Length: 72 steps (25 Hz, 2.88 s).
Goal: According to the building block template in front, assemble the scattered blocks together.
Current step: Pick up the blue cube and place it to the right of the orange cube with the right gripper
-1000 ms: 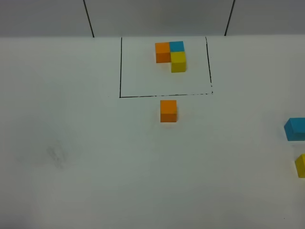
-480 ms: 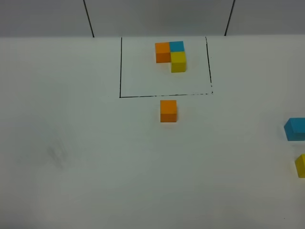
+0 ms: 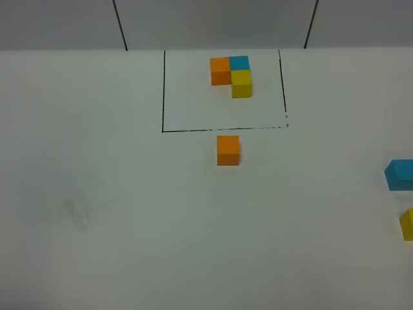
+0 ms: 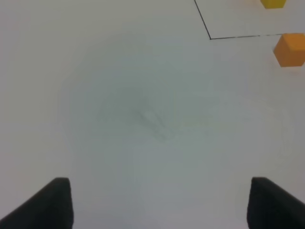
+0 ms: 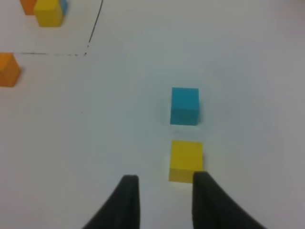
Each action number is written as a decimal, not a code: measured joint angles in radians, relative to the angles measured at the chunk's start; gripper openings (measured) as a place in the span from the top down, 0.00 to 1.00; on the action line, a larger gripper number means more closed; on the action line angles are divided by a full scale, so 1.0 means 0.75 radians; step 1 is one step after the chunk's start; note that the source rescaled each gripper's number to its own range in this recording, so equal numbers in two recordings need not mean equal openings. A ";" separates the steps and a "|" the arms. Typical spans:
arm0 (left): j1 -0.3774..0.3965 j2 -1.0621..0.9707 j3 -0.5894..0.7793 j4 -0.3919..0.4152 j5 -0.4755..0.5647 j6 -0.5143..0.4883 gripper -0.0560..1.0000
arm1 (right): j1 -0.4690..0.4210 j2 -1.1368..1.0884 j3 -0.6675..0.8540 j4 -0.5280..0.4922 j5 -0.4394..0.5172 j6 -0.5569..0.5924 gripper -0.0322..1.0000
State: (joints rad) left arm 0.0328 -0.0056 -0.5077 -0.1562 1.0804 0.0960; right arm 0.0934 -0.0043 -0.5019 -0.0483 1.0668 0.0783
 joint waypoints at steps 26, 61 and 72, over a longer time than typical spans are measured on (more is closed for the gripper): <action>0.000 0.000 0.000 0.002 0.000 -0.001 0.26 | 0.000 0.000 0.000 -0.011 0.000 0.000 0.97; 0.000 0.000 0.000 0.002 0.000 -0.001 0.27 | -0.199 2.146 -0.514 0.120 -0.550 -0.211 0.01; 0.000 0.000 0.000 0.002 0.000 -0.001 0.27 | -0.270 2.341 -0.523 0.198 -0.676 -0.290 0.22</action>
State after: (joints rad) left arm 0.0328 -0.0056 -0.5077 -0.1545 1.0804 0.0951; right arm -0.1087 1.7514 -0.8939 0.0999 0.5601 -0.1391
